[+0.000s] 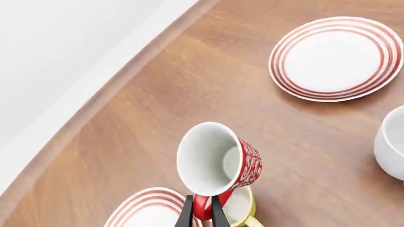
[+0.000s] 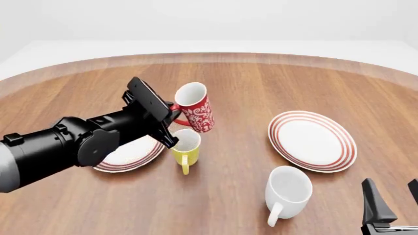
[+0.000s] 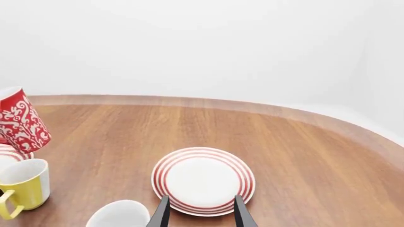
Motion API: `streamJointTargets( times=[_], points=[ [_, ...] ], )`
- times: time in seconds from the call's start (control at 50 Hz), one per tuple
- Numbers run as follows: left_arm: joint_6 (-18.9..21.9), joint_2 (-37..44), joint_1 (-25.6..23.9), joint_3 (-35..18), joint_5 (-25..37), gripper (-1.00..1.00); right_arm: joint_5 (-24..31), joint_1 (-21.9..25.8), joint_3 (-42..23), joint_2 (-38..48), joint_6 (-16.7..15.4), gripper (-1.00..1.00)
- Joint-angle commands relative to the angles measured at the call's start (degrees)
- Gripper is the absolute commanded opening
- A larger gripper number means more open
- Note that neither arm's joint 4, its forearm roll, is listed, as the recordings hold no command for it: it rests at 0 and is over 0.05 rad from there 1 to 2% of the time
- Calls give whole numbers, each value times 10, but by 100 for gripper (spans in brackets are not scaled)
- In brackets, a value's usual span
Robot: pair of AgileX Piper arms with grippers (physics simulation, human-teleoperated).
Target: Put the red mug on the left plate.
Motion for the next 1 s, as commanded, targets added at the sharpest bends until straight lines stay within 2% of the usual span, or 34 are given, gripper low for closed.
streamJointTargets(
  times=[0.02, 0.42, 0.56, 0.6, 0.64, 1.0],
  points=[
    [0, -2, 58, -3, -6, -100, 0, 1, 0, -1, 0, 100],
    [9, 25, 150, 5, -45, -100, -2, 2, 0, -1, -2, 100],
    [24, 46, 186, 7, -63, -100, -3, 2, 0, 0, -3, 100],
    [54, 59, 195, 19, -80, -100, -4, 3, 0, 1, -2, 100],
    [48, 68, 200, 24, -91, -100, -6, 3, 0, 1, -3, 100],
    [72, 122, 256, 43, -161, -100, -5, 1, 0, -1, -2, 100]
  ],
)
